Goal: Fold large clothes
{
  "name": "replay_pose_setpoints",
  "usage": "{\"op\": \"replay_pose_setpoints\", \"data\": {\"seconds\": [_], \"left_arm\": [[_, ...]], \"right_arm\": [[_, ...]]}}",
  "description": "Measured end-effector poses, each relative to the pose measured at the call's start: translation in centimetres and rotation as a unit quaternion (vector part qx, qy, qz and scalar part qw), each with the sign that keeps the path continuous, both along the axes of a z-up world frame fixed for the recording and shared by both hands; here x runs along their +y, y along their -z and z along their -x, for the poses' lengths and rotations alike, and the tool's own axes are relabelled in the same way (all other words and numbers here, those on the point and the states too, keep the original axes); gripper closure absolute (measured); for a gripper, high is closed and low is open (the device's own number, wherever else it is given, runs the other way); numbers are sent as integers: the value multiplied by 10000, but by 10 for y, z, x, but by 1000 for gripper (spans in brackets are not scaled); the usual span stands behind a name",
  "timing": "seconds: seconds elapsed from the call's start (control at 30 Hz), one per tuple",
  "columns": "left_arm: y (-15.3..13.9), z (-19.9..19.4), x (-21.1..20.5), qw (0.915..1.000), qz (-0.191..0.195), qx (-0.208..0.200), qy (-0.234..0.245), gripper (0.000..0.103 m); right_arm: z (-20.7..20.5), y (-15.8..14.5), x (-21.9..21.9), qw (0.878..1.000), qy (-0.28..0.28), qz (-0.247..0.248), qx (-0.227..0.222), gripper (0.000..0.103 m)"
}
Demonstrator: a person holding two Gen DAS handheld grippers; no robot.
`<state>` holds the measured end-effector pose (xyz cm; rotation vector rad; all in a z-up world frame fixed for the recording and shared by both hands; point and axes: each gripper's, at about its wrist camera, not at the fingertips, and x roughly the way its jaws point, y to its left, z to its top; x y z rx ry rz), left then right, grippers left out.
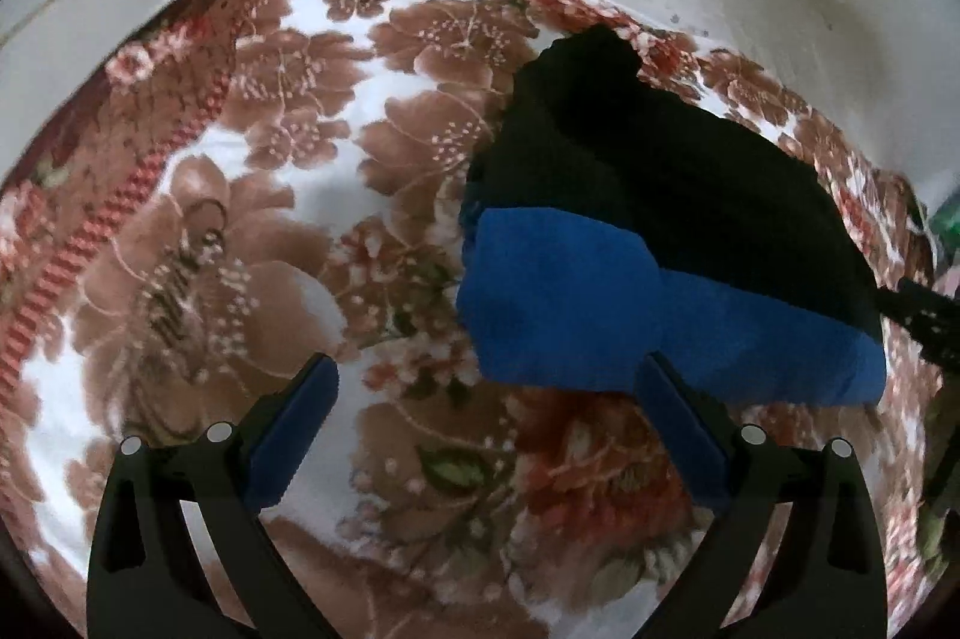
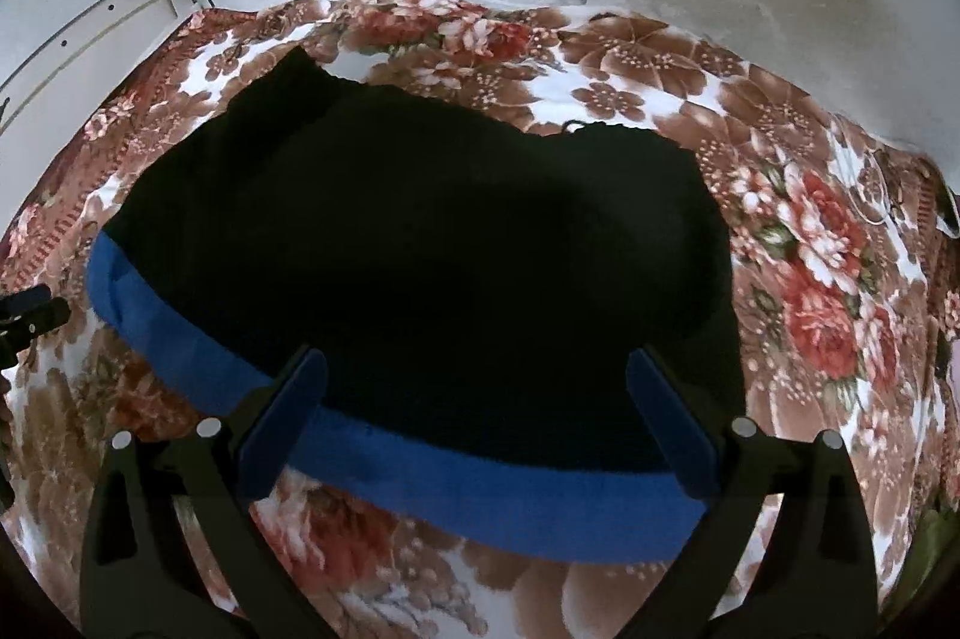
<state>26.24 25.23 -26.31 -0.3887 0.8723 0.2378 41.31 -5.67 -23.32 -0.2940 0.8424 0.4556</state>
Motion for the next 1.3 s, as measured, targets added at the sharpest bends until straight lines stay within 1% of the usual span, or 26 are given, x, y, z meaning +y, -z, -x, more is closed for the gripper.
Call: {"op": "replay_pose_setpoints", "data": {"seconds": [0.03,0.1,0.17,0.27,0.33,0.4,0.53,0.63,0.77,0.9,1.03,1.17,1.3], "left_arm": [[4,-2,0,10000,39,5,0,5],[16,-7,3,9995,305,-4,-3,5],[26,-4,5,9981,574,-64,-201,5],[40,0,-3,9980,590,-15,-220,5],[47,4,-9,9971,725,-49,-211,5],[56,10,-17,9932,1114,-245,-228,5],[61,11,-27,9867,1459,-662,-282,5],[59,-1,-29,9797,1710,-1005,-291,6],[56,-27,-35,9793,1702,-1090,-141,5],[50,-49,-37,9783,1707,-1167,-140,5],[48,-58,-38,9805,1592,-1138,-202,5],[47,-59,-34,9766,1743,-1192,-397,5],[46,-61,-33,9788,1673,-1136,-337,5]], "right_arm": [[-4,4,3,10000,10,21,3,5],[-9,13,9,9999,53,129,-16,5],[-14,21,12,10000,68,13,-18,5],[-19,28,16,9999,126,-68,-26,5],[-22,36,19,9998,169,-52,21,5],[-23,43,20,9997,211,-69,62,5],[-21,46,23,9999,122,38,-76,5],[-20,48,25,9999,53,96,-121,5],[-21,52,24,9999,20,87,-89,5],[-21,55,23,9999,7,66,-89,5],[-20,60,25,9999,-2,86,-100,5],[-21,65,26,9999,9,124,-6,5],[-18,69,28,9996,-34,226,-137,5]]}}
